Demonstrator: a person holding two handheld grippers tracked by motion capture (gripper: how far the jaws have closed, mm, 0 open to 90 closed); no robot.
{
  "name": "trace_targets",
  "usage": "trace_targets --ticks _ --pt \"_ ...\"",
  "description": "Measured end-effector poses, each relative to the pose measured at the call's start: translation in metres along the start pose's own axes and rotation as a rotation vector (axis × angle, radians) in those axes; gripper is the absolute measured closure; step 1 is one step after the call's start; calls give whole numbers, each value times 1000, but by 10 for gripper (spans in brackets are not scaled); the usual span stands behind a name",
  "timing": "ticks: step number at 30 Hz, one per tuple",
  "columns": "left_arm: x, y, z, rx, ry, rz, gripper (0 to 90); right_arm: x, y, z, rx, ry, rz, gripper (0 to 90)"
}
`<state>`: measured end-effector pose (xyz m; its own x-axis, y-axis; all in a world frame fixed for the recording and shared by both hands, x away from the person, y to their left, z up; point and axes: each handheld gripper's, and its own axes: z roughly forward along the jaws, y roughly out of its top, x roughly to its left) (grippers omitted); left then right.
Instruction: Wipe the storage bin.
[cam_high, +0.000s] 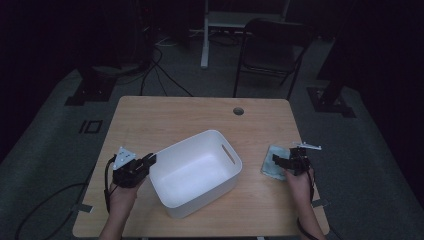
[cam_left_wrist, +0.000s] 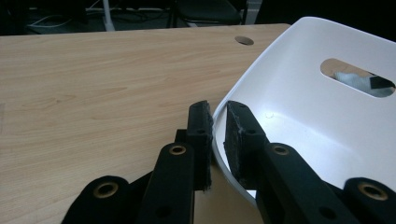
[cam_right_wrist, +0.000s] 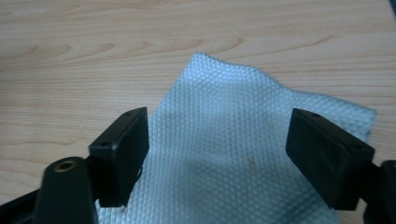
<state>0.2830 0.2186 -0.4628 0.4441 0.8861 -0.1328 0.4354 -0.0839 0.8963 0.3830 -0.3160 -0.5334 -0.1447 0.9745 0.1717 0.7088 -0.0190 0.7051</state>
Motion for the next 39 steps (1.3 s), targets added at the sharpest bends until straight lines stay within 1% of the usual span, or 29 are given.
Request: trace_targets --ticks 4,6,8,12,13,15,16,19,22,26,27,28,29,32,35,39 --pt "3 0 1 0 -15 -6 799 4 -2 9 16 -47 -24 216" --pt "2 0 1 -3 -14 -5 799 4 -4 13 34 -53 -31 217" --pt "2 0 1 -4 -17 -8 798 8 -7 15 35 -87 -64 228" --pt "2 -1 1 -7 -16 -10 798 13 -8 16 45 -126 -106 242" --pt "2 -1 1 -8 -16 -10 798 14 -8 16 47 -132 -119 258" --pt "2 -1 1 -9 -17 -10 798 14 -6 15 61 -124 -120 274" --pt "2 -1 1 -9 -16 -8 798 15 -5 15 70 -124 -122 307" --pt "2 -1 1 -9 -14 -5 798 19 -5 13 71 -102 -153 426" --pt "2 -1 1 -9 -15 -9 798 20 -4 13 78 -87 -160 488" --pt "2 -1 2 -11 -21 -12 797 22 -3 13 78 -55 -182 626" --pt "2 -1 2 -11 -21 -12 796 22 -3 13 78 -55 -182 626" --pt "3 -1 2 -14 -28 -9 796 22 -3 14 77 -48 -184 660" --pt "3 -1 3 -15 -30 -7 796 23 -2 14 77 -36 -180 737" --pt "3 0 4 -16 -27 -3 796 24 0 14 95 -22 -176 794" --pt "2 0 5 -18 -18 4 796 24 2 14 117 -6 -179 818" --pt "2 0 5 -17 -21 4 796 22 4 10 134 13 -159 835"
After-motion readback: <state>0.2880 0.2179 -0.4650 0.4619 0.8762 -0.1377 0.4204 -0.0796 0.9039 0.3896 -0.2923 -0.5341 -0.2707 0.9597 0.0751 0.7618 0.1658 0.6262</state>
